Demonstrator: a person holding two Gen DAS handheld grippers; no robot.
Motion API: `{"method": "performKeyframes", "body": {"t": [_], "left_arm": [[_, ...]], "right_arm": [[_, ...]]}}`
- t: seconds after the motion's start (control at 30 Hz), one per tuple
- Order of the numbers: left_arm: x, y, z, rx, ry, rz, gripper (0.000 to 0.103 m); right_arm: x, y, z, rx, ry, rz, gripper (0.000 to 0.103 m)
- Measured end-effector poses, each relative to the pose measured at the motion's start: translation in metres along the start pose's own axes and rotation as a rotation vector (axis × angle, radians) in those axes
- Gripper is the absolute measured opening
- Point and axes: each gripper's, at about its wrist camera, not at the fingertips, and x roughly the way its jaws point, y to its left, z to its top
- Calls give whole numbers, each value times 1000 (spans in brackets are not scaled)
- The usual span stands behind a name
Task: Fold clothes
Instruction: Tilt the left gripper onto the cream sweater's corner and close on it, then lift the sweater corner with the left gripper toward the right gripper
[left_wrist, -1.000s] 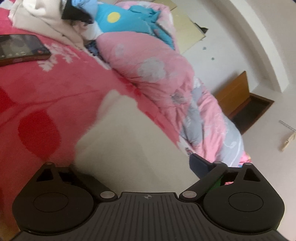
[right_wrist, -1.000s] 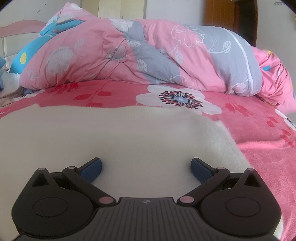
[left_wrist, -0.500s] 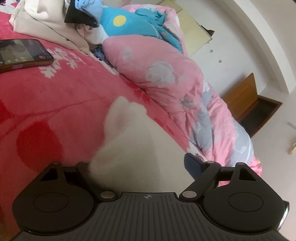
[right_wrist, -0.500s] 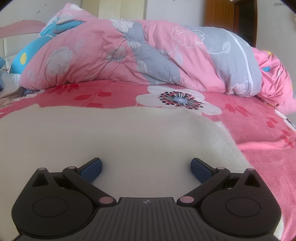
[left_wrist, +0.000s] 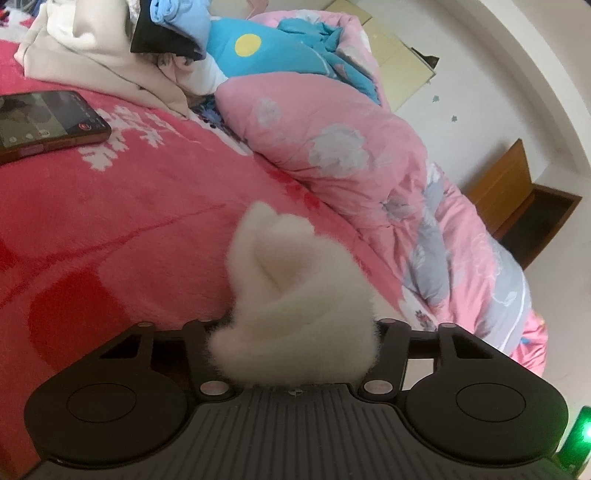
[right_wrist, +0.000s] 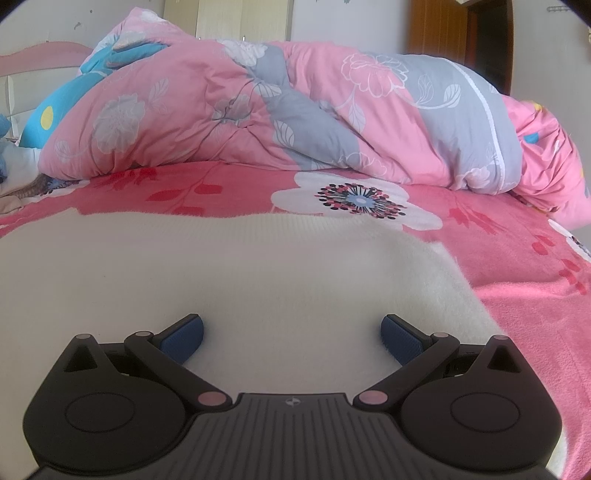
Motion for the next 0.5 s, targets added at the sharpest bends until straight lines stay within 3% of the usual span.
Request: {"method": "performKeyframes", "body": {"t": [0.5], "left_arm": [[0,-1,-2,34,-4,28,47]], "right_arm": [[0,0,0,0,-5,-1,103]]}}
